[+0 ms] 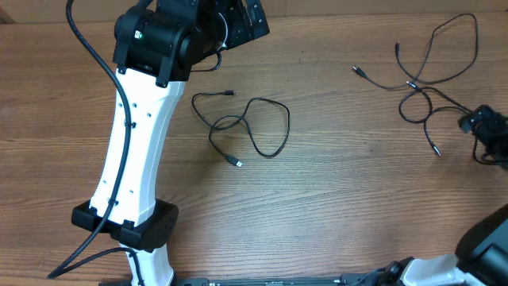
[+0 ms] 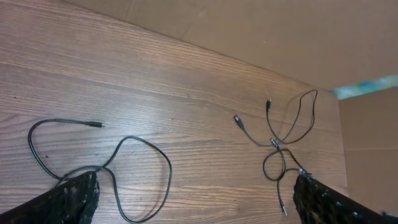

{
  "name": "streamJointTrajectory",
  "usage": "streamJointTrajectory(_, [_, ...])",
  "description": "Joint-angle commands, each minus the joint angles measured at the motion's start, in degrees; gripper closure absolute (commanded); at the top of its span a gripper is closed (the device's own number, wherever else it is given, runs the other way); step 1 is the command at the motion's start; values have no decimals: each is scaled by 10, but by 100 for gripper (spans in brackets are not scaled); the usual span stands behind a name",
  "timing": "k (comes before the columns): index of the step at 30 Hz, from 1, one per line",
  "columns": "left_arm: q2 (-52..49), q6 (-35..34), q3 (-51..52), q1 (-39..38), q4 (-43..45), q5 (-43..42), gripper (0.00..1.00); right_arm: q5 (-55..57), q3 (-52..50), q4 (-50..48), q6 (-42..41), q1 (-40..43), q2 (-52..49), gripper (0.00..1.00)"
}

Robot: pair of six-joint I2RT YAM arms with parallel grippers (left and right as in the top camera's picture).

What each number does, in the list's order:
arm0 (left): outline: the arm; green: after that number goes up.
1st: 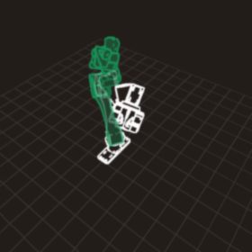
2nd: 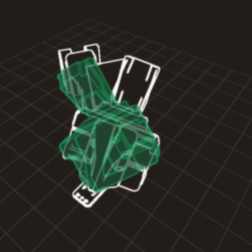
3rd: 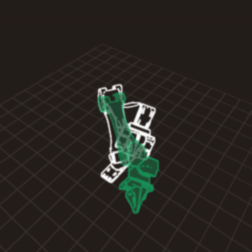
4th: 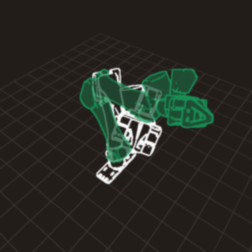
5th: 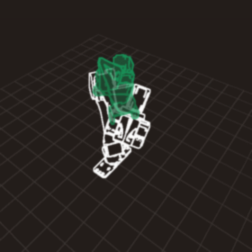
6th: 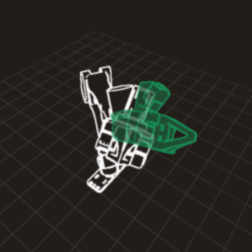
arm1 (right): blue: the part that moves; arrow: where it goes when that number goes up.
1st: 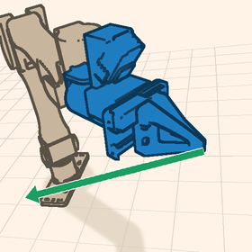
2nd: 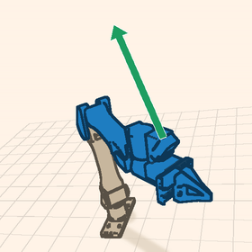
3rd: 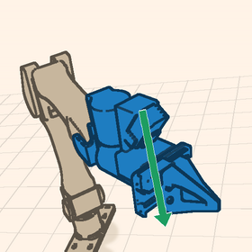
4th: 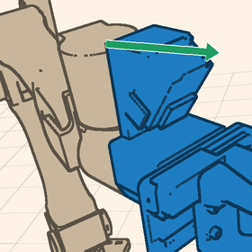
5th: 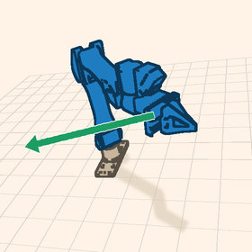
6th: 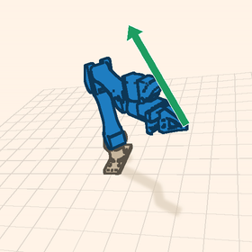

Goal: Untangle cables

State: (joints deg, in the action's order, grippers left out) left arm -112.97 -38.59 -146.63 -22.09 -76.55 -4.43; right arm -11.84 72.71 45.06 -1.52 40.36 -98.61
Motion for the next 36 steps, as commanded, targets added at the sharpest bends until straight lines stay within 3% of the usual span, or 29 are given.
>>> streamJointTrajectory(1, [-7,13,0,3,0,4,1,52,0,-1,1,-2,-26,0])
streamJointTrajectory(36, [-7,13,0,3,0,4,0,111,0,-63,1,-2,-165,0])
